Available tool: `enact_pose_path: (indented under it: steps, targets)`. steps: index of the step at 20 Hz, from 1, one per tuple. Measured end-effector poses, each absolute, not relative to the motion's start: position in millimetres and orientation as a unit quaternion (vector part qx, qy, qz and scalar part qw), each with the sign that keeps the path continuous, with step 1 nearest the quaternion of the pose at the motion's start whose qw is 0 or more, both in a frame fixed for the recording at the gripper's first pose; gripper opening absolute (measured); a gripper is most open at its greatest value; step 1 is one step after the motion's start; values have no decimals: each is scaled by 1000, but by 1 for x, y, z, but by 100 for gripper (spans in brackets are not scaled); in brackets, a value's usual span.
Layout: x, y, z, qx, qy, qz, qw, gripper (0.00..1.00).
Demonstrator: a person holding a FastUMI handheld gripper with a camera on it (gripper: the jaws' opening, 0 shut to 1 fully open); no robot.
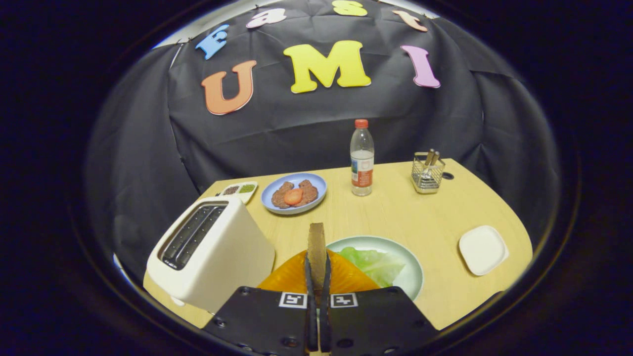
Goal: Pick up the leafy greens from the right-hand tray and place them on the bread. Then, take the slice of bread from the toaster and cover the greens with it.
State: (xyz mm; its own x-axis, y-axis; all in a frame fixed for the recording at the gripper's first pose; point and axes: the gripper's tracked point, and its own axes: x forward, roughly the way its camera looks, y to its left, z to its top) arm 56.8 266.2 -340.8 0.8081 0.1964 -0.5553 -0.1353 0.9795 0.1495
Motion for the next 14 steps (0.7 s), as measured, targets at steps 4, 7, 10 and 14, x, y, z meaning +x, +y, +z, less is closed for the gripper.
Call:
enact_pose_path:
  steps: [4, 7, 10, 14]
  targets:
    - [58, 251, -342, 47, 295, 94, 950, 13]
    - [64, 230, -348, 40, 290, 88, 952, 22]
    - [69, 210, -360, 44, 295, 84, 951, 32]
    - [78, 187, -365, 49, 294, 91, 950, 45]
